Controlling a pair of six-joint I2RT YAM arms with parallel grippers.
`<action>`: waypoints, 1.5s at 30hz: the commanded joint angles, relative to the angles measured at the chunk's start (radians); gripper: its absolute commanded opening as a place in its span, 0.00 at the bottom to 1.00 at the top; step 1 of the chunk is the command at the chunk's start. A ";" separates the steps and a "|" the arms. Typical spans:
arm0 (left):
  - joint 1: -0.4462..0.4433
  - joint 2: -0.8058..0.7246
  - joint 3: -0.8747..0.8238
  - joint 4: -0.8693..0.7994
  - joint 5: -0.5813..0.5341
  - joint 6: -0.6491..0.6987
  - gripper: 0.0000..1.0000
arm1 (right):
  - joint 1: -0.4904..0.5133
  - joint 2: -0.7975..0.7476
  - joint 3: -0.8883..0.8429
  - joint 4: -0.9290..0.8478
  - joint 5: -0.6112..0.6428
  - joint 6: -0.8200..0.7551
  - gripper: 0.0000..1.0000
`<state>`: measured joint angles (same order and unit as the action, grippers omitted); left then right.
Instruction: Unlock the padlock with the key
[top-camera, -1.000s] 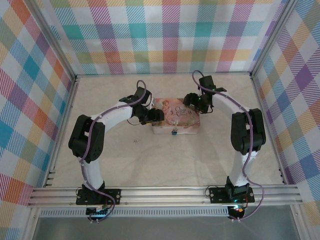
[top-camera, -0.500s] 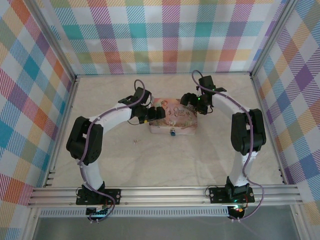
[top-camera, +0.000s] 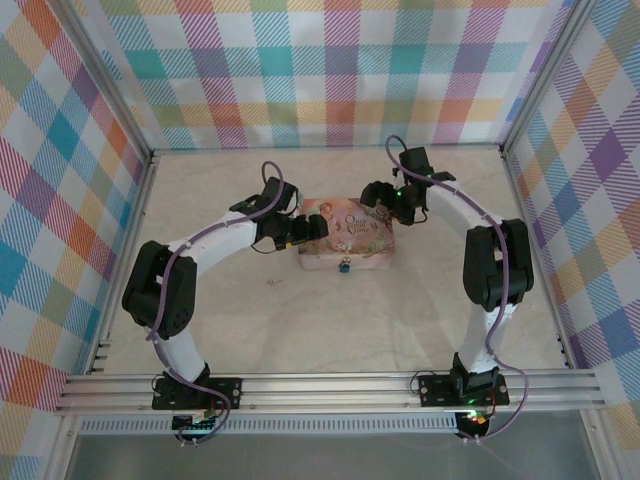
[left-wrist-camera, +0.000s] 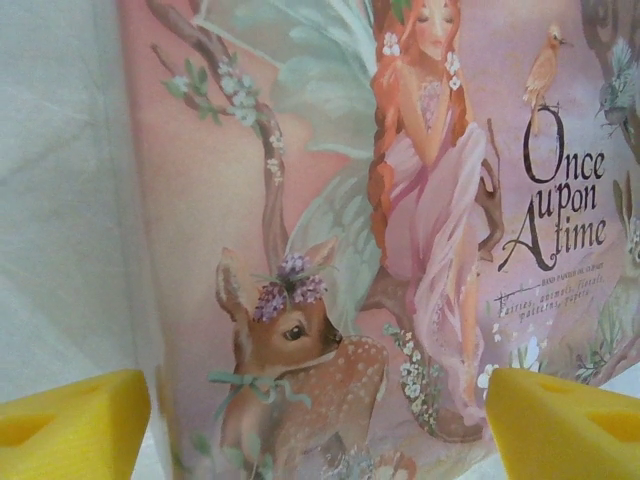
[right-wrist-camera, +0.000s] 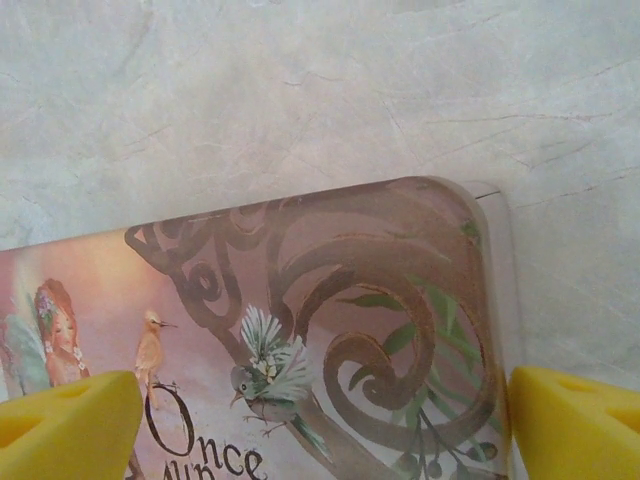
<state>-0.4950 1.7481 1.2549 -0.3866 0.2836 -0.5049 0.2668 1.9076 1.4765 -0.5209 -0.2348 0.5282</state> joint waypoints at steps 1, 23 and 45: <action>0.011 -0.089 -0.020 -0.020 -0.076 -0.006 0.90 | 0.002 -0.055 0.022 -0.044 0.034 -0.036 0.96; 0.024 -0.232 -0.226 -0.249 -0.338 -0.168 0.59 | 0.174 -0.647 -0.426 0.013 0.114 -0.056 0.85; 0.013 -0.035 -0.261 -0.178 -0.354 -0.277 0.42 | 0.236 -0.735 -0.577 0.055 0.150 0.027 0.85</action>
<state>-0.4789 1.7084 1.0153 -0.5690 -0.0475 -0.7597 0.4980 1.1759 0.9104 -0.4976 -0.0864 0.5407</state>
